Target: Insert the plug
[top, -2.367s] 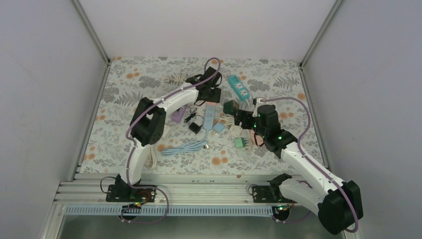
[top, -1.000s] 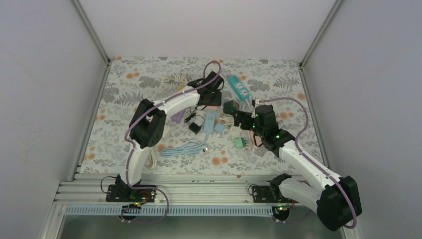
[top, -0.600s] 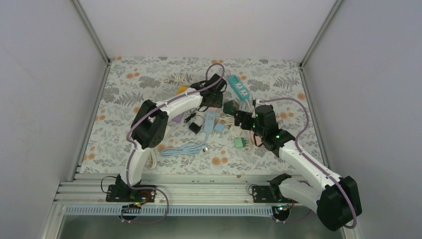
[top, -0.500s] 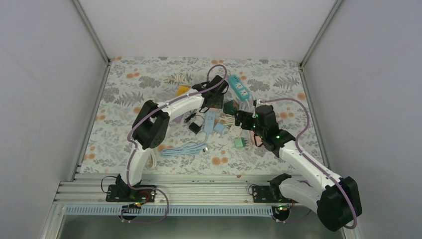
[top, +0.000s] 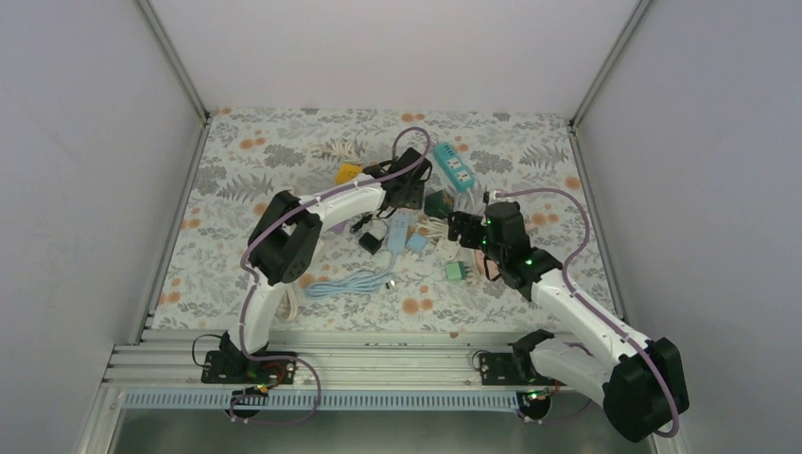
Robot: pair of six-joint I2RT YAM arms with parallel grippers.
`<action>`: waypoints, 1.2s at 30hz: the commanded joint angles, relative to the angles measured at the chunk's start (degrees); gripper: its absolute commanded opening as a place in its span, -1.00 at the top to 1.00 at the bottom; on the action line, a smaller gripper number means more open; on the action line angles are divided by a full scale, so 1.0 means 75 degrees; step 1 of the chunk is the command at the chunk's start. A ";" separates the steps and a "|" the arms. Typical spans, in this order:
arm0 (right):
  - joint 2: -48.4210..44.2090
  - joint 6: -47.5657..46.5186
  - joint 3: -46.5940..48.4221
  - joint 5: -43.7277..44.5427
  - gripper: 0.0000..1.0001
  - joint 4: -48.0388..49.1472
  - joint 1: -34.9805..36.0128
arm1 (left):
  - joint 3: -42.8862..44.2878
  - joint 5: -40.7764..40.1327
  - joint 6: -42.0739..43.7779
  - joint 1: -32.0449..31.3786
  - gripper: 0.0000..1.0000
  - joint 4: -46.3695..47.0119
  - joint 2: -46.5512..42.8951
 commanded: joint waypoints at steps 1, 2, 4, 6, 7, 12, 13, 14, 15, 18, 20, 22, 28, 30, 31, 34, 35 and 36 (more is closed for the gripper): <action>-0.0017 0.0197 -0.0092 0.0253 -0.88 0.0110 -0.0050 | -0.0888 0.1450 0.0224 0.0166 -0.05 -0.0670 0.1551; -0.0008 0.0194 -0.0097 0.0257 -0.88 0.0117 -0.0056 | -0.0912 0.1437 0.0255 0.0171 -0.05 -0.0691 0.1614; 0.0015 0.0197 -0.0097 0.0271 -0.88 0.0131 -0.0059 | -0.0982 0.1338 0.0284 0.0172 -0.05 -0.0729 0.1694; 0.0021 0.0205 -0.0100 0.0279 -0.88 0.0154 -0.0057 | -0.1082 0.1171 0.0275 0.0176 -0.05 -0.0776 0.1706; 0.0027 0.0208 -0.0098 0.0276 -0.88 0.0167 -0.0048 | -0.1165 0.1178 0.0269 0.0198 -0.05 -0.0736 0.1678; 0.0039 0.0183 -0.0064 0.0287 -0.88 0.0204 -0.0051 | -0.1581 0.1241 0.0083 0.0251 -0.05 -0.0388 0.1336; 0.0039 0.0175 -0.0054 0.0289 -0.88 0.0199 -0.0058 | -0.1589 0.1232 0.0019 0.0258 -0.05 -0.0324 0.1227; 0.0039 0.0165 -0.0041 0.0282 -0.88 0.0191 -0.0056 | -0.1540 0.1209 -0.0043 0.0274 -0.06 -0.0275 0.1111; 0.0039 0.0150 -0.0029 0.0281 -0.88 0.0201 -0.0060 | -0.1440 0.1083 -0.0161 0.0298 -0.06 -0.0278 0.1010; 0.0067 0.0109 -0.0039 0.0278 -0.89 0.0267 -0.0065 | -0.0889 0.0486 -0.0490 0.0340 -0.07 -0.0308 0.0758; 0.0134 0.0064 -0.0012 0.0265 -0.89 0.0308 -0.0060 | -0.0421 0.0163 -0.0530 0.0357 -0.08 -0.0287 0.0696; 0.0188 0.0011 0.0077 0.0307 -0.88 0.0278 -0.0060 | 0.0023 -0.0113 -0.0545 0.0368 -0.08 -0.0238 0.0704; 0.0191 0.0007 0.0205 0.0364 -0.88 0.0353 -0.0059 | 0.1090 -0.0553 -0.0519 0.0393 -0.14 -0.0291 0.0795; 0.0191 0.0036 0.0231 0.0321 -0.88 0.0378 -0.0059 | 0.1389 -0.0676 -0.0491 0.0419 -0.19 -0.0449 0.0906; 0.0202 0.0049 0.0247 0.0302 -0.88 0.0380 -0.0059 | 0.1555 -0.0708 -0.0479 0.0433 -0.21 -0.0562 0.0978; 0.0237 0.0076 0.0277 0.0245 -0.88 0.0382 -0.0059 | 0.1787 -0.0714 -0.0475 0.0446 -0.35 -0.0803 0.1093; 0.0238 0.0073 0.0272 0.0233 -0.88 0.0380 -0.0057 | 0.1708 -0.0660 -0.0474 0.0451 -0.41 -0.0785 0.1062; 0.0238 0.0083 0.0277 0.0225 -0.88 0.0372 -0.0064 | 0.1614 -0.0608 -0.0481 0.0452 -0.49 -0.0750 0.1017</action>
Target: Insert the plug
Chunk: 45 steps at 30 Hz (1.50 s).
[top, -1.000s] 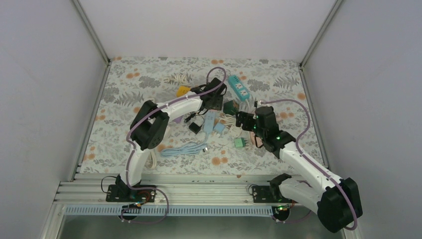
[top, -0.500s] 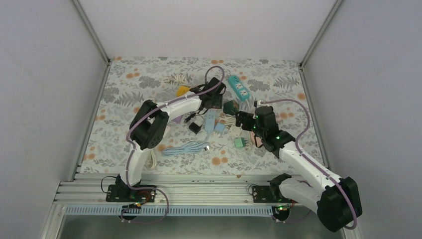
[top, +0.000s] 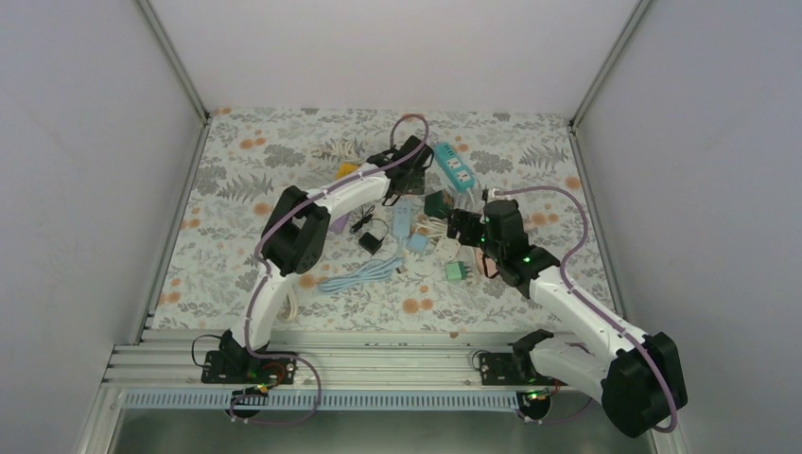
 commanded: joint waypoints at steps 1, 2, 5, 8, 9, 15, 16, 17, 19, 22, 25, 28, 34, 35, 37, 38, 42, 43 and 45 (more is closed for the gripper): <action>0.0034 0.0099 0.0225 0.0147 -0.88 0.0185 -0.0064 | -0.0075 -0.0155 -0.0084 0.0153 -0.58 -0.0350 0.0110; 0.0034 0.0100 0.0225 0.0141 -0.88 0.0170 -0.0065 | -0.0085 -0.0020 -0.0067 0.0151 -0.65 -0.0368 0.0053; 0.0024 0.0100 0.0223 0.0124 -0.89 0.0136 -0.0059 | -0.0015 0.0147 0.0017 0.0123 -0.85 -0.0348 -0.0256; 0.0000 0.0109 0.0248 0.0045 -0.89 0.0103 -0.0059 | 0.0285 0.0068 0.0089 0.0121 -0.95 -0.0449 -0.0580; -0.0011 0.0111 0.0257 0.0003 -0.89 0.0096 -0.0056 | 0.0394 0.0039 0.0114 0.0112 -0.96 -0.0503 -0.0691; 0.0035 0.0057 0.0380 -0.0103 -0.90 0.0028 -0.0059 | 0.0044 -0.0098 0.0245 0.0032 -1.00 -0.0499 -0.1998; 0.0072 0.0036 0.0429 -0.0106 -0.91 0.0001 -0.0069 | -0.0307 -0.0114 0.0250 0.0019 -1.00 -0.0409 -0.2352; 0.0130 -0.0005 0.0495 -0.0095 -0.91 -0.0032 -0.0060 | -0.0725 -0.0126 0.0262 0.0011 -1.00 -0.0237 -0.2799; 0.0294 -0.0109 0.0626 -0.0087 -0.91 -0.0061 -0.0059 | -0.1822 -0.0137 0.0275 0.0015 -1.00 0.0225 -0.3995; 0.0524 -0.0216 0.0803 -0.0088 -0.92 0.0035 -0.0057 | -0.3314 -0.0305 0.0365 0.0017 -1.00 0.0841 -0.5611; 0.0791 -0.0237 0.0959 -0.0146 -0.94 0.0259 -0.0063 | -0.4319 -0.0411 0.0507 0.0028 -1.00 0.0912 -0.6853; 0.1114 -0.0231 0.1129 -0.0333 -0.96 0.0490 -0.0059 | -0.5152 -0.0416 0.0556 0.0028 -1.00 0.0782 -0.7888; 0.1934 -0.0232 0.1565 -0.0602 -1.00 0.0808 -0.0071 | -0.7038 -0.0431 0.0217 0.0043 -1.00 0.0937 -0.9696; 0.2091 -0.0220 0.1632 -0.0636 -1.00 0.0867 -0.0079 | -0.7361 -0.0374 0.0138 0.0049 -1.00 0.0999 -0.9944; 0.2470 -0.0218 0.1848 -0.0751 -1.00 0.0956 -0.0082 | -0.7886 -0.0329 -0.0125 0.0055 -1.00 0.0923 -1.0288; 0.2709 -0.0231 0.1988 -0.0817 -1.00 0.0990 -0.0082 | -0.8032 -0.0318 -0.0308 0.0052 -1.00 0.0826 -1.0425; 0.3718 -0.0138 0.2614 -0.1019 -1.00 0.1039 -0.0110 | -0.8530 -0.0261 -0.0892 0.0052 -1.00 0.0730 -1.0897; 0.3896 -0.0098 0.2715 -0.1076 -1.00 0.1070 -0.0141 | -0.8605 -0.0237 -0.0979 0.0052 -1.00 0.0727 -1.0990; 0.4211 0.0014 0.2853 -0.1240 -1.00 0.1190 -0.0251 | -0.8652 -0.0184 -0.1105 0.0052 -1.00 0.0656 -1.1117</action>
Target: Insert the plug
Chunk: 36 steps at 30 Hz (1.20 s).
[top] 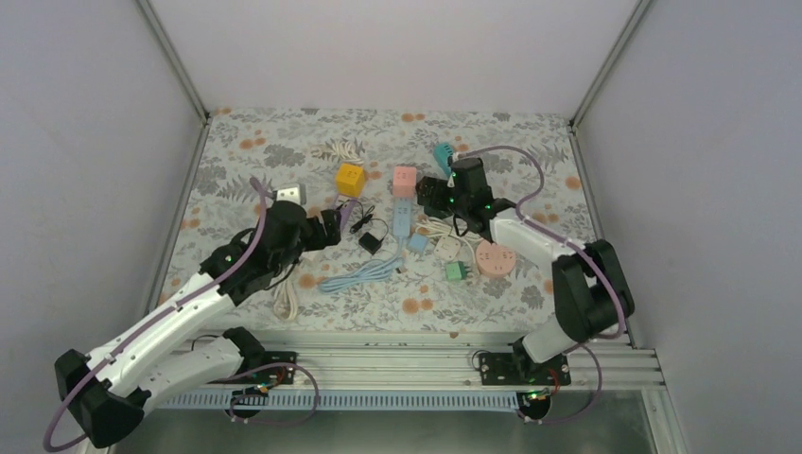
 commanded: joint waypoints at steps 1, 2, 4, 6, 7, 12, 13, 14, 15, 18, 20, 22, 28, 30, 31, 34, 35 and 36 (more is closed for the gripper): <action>0.0655 0.0248 0.0403 -0.0416 -1.00 0.0414 -0.0276 | -0.0131 0.0101 -0.0641 0.0011 -1.00 -0.0052 -0.0398; 0.0837 0.0297 0.0497 -0.0521 -1.00 0.0391 -0.0364 | -0.0132 0.0113 -0.0698 0.0011 -1.00 -0.0113 -0.0438; 0.1263 0.0350 0.0758 -0.0701 -0.99 0.0284 -0.0529 | -0.0177 0.0202 -0.0746 0.0011 -1.00 -0.0161 -0.0538; 0.1565 0.0385 0.0893 -0.0828 -0.96 0.0257 -0.0663 | -0.0274 0.0299 -0.0764 0.0011 -1.00 -0.0132 -0.0638; 0.1628 0.0386 0.0918 -0.0882 -0.95 0.0301 -0.0705 | -0.0338 0.0342 -0.0757 0.0011 -1.00 -0.0085 -0.0668; 0.1903 0.0337 0.1164 -0.0919 -0.90 0.0411 -0.0796 | -0.0658 0.0486 -0.0619 0.0011 -1.00 0.0305 -0.0717; 0.1995 0.0357 0.1233 -0.0943 -0.89 0.0351 -0.0794 | -0.0724 0.0469 -0.0565 0.0011 -1.00 0.0371 -0.0704; 0.2059 0.0359 0.1287 -0.1005 -0.87 0.0337 -0.0799 | -0.0791 0.0413 -0.0526 0.0011 -1.00 0.0435 -0.0686; 0.2144 0.0362 0.1334 -0.1063 -0.85 0.0322 -0.0800 | -0.0856 0.0382 -0.0495 0.0011 -1.00 0.0505 -0.0672; 0.2274 0.0354 0.1397 -0.1117 -0.83 0.0326 -0.0800 | -0.0976 0.0471 -0.0367 0.0011 -1.00 0.0674 -0.0570; 0.2417 0.0319 0.1492 -0.1049 -0.71 0.0210 -0.0794 | -0.1010 0.0643 -0.0321 0.0011 -1.00 0.0751 -0.0390; 0.2410 0.0414 0.1576 -0.0668 -0.69 -0.0179 -0.0800 | -0.1038 0.0899 -0.0280 0.0011 -1.00 0.0874 -0.0192; 0.2117 0.0606 0.1136 0.0094 -0.81 -0.0434 -0.0800 | -0.1353 0.1311 -0.0445 0.0011 -1.00 0.1313 0.0195; 0.2163 0.0583 0.1016 0.0043 -0.81 -0.0536 -0.0797 | -0.1416 0.1402 -0.0466 0.0011 -1.00 0.1446 0.0231; 0.2155 0.0601 0.0913 -0.0016 -0.80 -0.0526 -0.0800 | -0.1421 0.1427 -0.0458 0.0011 -1.00 0.1472 0.0243; 0.1929 0.0668 0.0537 -0.0253 -0.81 -0.0351 -0.0800 | -0.1376 0.1421 -0.0418 0.0011 -1.00 0.1466 0.0284; 0.1812 0.0685 0.0395 -0.0426 -0.80 -0.0232 -0.0800 | -0.1370 0.1425 -0.0406 0.0011 -1.00 0.1474 0.0300; 0.1704 0.0696 0.0270 -0.0616 -0.78 -0.0077 -0.0802 | -0.1361 0.1438 -0.0402 0.0011 -1.00 0.1491 0.0315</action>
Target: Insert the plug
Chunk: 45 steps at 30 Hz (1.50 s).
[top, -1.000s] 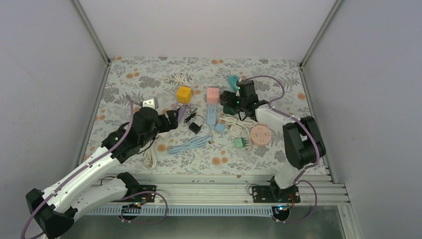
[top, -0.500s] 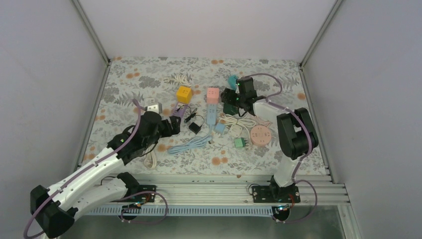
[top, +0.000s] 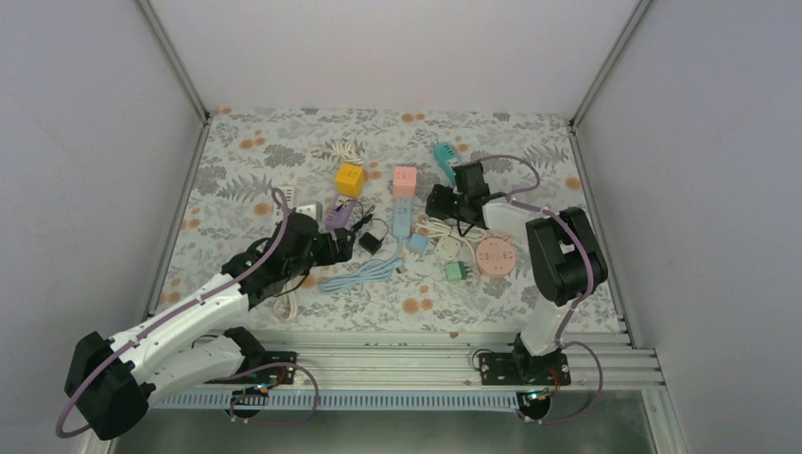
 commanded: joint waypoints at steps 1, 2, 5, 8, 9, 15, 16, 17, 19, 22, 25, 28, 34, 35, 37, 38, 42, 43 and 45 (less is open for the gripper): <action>-0.0592 0.0246 -0.0587 -0.0457 -0.74 0.0341 -0.0025 | 0.0060 0.0145 0.0056 0.0011 -1.00 0.0335 0.0055; -0.0666 0.0275 -0.0668 -0.0618 -0.69 0.0442 -0.0025 | 0.0060 0.0151 0.0066 0.0011 -1.00 0.0351 0.0081; -0.0801 0.0400 -0.0773 -0.0660 -0.47 0.0635 -0.0022 | 0.0085 0.0196 0.0060 0.0011 -1.00 0.0396 0.0189; -0.0928 0.0428 -0.0814 -0.0587 -0.23 0.0819 -0.0025 | 0.0111 0.0217 0.0060 0.0011 -1.00 0.0405 0.0240; -0.0970 0.0417 -0.0815 -0.0560 -0.19 0.0880 -0.0025 | 0.0104 0.0218 0.0065 0.0011 -1.00 0.0407 0.0231; -0.1439 -0.0031 -0.0833 -0.0729 -0.12 0.1116 -0.0025 | 0.0169 0.0168 0.0049 0.0011 -1.00 0.0405 0.0172; -0.1529 -0.0173 -0.0838 -0.0838 -0.13 0.1122 -0.0025 | 0.0198 0.0155 0.0061 0.0021 -1.00 0.0406 0.0170; -0.1623 -0.0303 -0.0864 -0.0993 -0.12 0.1170 -0.0009 | 0.0250 0.0143 0.0090 0.0031 -1.00 0.0409 0.0168; -0.1902 -0.0691 -0.0950 -0.1430 -0.13 0.1307 0.0020 | 0.0346 0.0217 0.0219 0.0106 -1.00 0.0427 0.0175; -0.2359 -0.1417 -0.1158 -0.2401 -0.11 0.1662 0.0195 | 0.0498 0.0464 0.0490 0.0343 -1.00 0.0427 0.0205; -0.2787 -0.2517 -0.1300 -0.3125 -0.11 0.1919 0.0596 | 0.0641 0.0887 0.0688 0.0759 -1.00 0.0452 0.0217; -0.3052 -0.3792 -0.1091 -0.3568 -0.11 0.1868 0.0933 | 0.0879 0.1034 0.0711 0.1021 -1.00 0.0391 0.0149; -0.3586 -0.5270 -0.0735 -0.3632 -0.16 0.2242 0.1450 | 0.2213 0.2069 0.0753 0.1370 -1.00 -0.0097 0.0449; -0.3602 -0.5500 -0.0568 -0.3509 -0.17 0.2092 0.1567 | 0.2507 0.2215 0.0716 0.1381 -1.00 -0.0249 0.0498; -0.3457 -0.6147 -0.0009 -0.3135 -0.16 0.1511 0.1913 | 0.3102 0.2347 0.0696 0.1394 -1.00 -0.0483 0.0466; -0.3406 -0.6468 0.0289 -0.2880 -0.16 0.1209 0.2127 | 0.3346 0.2366 0.0728 0.1400 -1.00 -0.0527 0.0423; -0.3111 -0.7819 0.0977 -0.1851 -0.16 0.0549 0.2952 | 0.4139 0.2808 0.0906 0.1449 -1.00 -0.0801 0.0500; -0.3076 -0.8056 0.1092 -0.1636 -0.16 0.0418 0.3082 | 0.4308 0.2908 0.0911 0.1452 -1.00 -0.0998 0.0619; -0.3010 -0.8395 0.1346 -0.1566 -0.16 0.0087 0.3289 | 0.4614 0.2904 0.1044 0.1461 -0.99 -0.1555 0.0848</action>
